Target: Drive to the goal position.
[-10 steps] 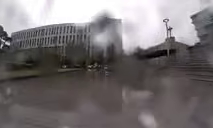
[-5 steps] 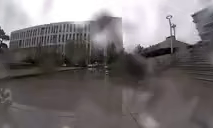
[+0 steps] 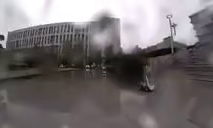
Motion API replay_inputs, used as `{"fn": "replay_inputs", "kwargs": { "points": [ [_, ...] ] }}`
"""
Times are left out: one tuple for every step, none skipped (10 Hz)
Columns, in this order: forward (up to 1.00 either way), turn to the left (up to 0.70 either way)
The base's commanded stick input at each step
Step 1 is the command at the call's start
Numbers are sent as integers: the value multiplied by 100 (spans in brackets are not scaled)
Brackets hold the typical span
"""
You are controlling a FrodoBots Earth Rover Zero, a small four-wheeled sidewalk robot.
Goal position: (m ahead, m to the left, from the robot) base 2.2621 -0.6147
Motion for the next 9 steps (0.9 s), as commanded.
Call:
{"fn": "replay_inputs", "kwargs": {
  "points": [
    [100, 0],
    [100, 0],
    [100, 0],
    [100, 0],
    [100, 0],
    [100, -11],
    [100, -40],
    [100, -40],
    [100, -6]
  ]
}}
